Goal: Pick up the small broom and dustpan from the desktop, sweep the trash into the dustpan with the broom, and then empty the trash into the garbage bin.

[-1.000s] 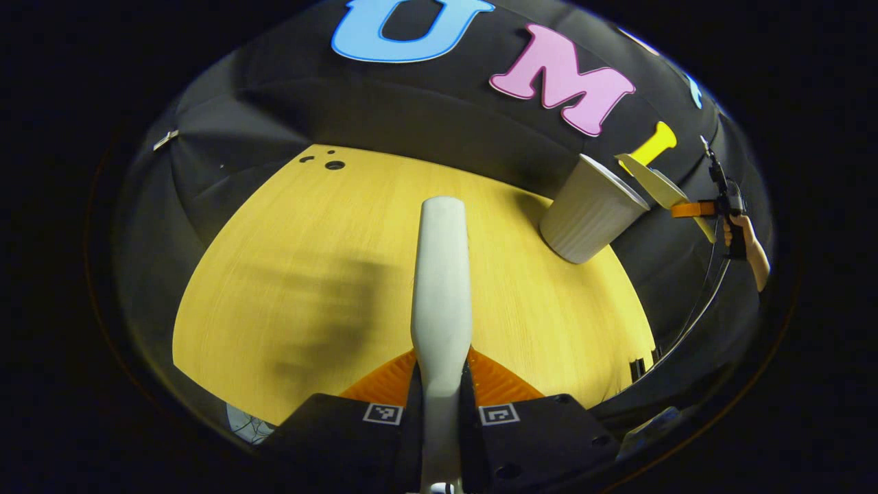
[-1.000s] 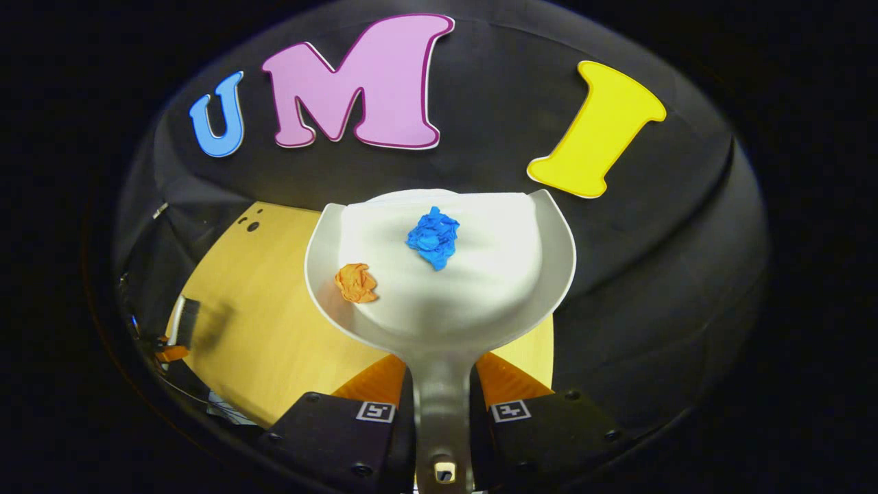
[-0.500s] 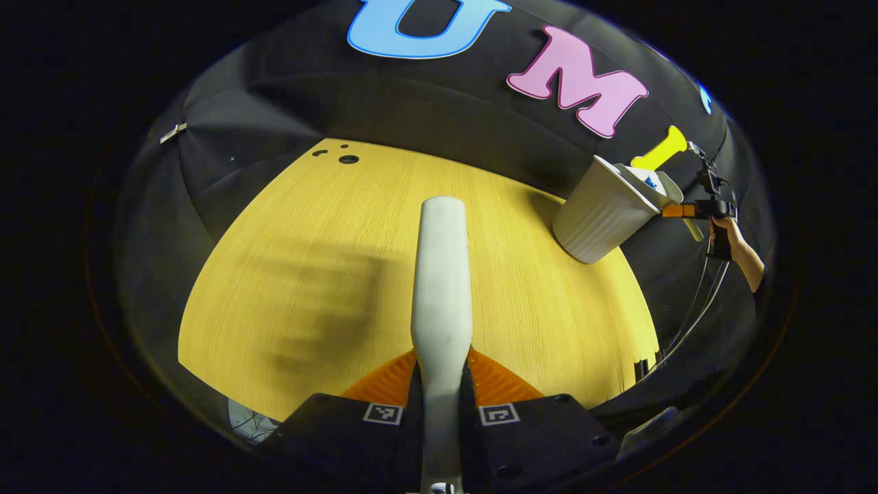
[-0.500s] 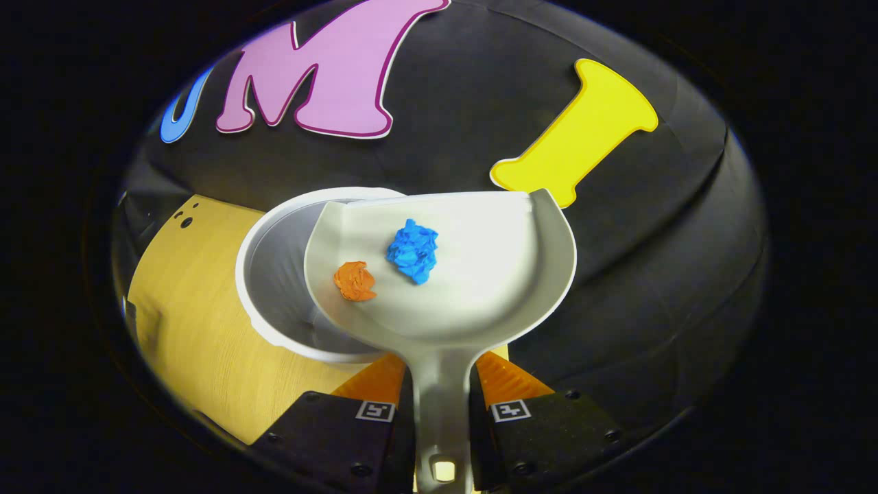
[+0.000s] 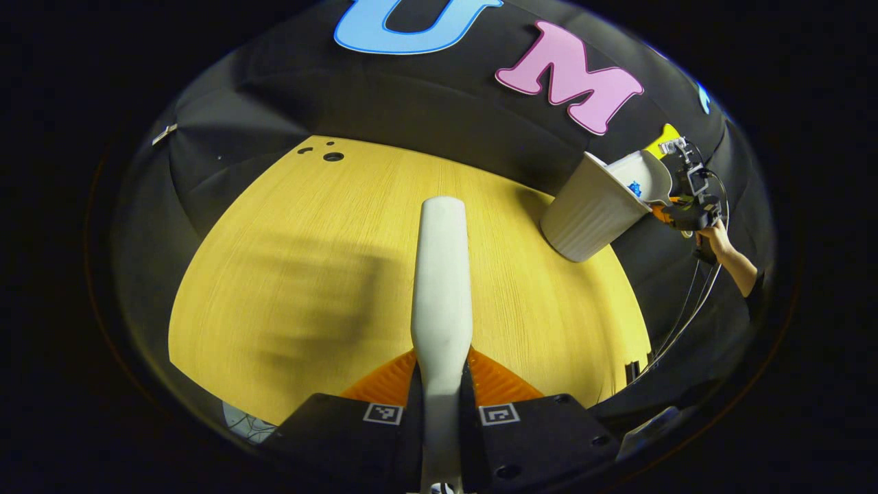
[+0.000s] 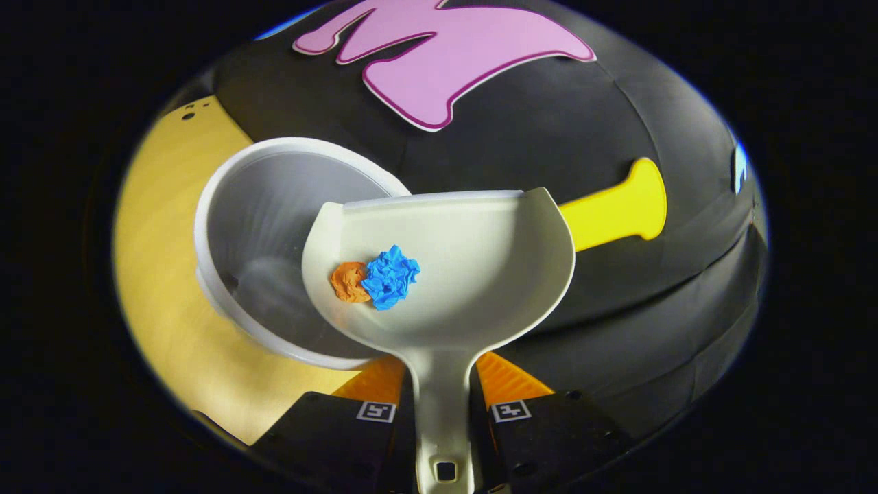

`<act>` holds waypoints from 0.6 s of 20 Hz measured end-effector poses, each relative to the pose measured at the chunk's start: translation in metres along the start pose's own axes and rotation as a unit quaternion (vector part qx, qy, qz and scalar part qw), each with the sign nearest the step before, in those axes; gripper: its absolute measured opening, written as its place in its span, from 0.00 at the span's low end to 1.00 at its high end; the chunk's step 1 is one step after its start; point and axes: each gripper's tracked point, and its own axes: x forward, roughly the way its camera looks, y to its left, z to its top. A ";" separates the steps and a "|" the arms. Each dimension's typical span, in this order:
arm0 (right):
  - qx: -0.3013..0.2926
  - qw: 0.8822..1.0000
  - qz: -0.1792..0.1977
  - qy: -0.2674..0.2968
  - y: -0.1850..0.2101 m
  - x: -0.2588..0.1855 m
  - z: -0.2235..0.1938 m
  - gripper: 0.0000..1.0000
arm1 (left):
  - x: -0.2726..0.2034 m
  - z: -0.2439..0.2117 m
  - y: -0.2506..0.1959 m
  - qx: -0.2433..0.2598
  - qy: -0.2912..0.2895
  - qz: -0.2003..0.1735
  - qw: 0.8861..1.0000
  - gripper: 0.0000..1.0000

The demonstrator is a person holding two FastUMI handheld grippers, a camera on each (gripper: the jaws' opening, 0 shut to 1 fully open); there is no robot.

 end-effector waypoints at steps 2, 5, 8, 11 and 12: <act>-0.036 0.999 -0.020 -0.005 -0.007 -0.002 -0.003 0.35 | 0.001 -0.003 -0.004 -0.018 0.001 -0.005 1.000 0.26; -0.090 0.995 -0.048 -0.010 -0.017 -0.003 -0.003 0.35 | 0.002 -0.012 -0.003 -0.015 0.008 0.008 1.000 0.24; -0.126 0.990 -0.068 -0.013 -0.022 -0.010 0.001 0.35 | 0.000 -0.016 0.001 -0.004 0.002 0.024 1.000 0.27; -0.170 0.981 -0.086 -0.016 -0.023 -0.010 0.005 0.36 | 0.001 -0.018 0.002 -0.019 0.003 0.021 1.000 0.26; -0.197 0.975 -0.098 -0.015 -0.024 -0.008 0.008 0.35 | 0.001 -0.020 0.002 -0.023 0.003 0.022 1.000 0.26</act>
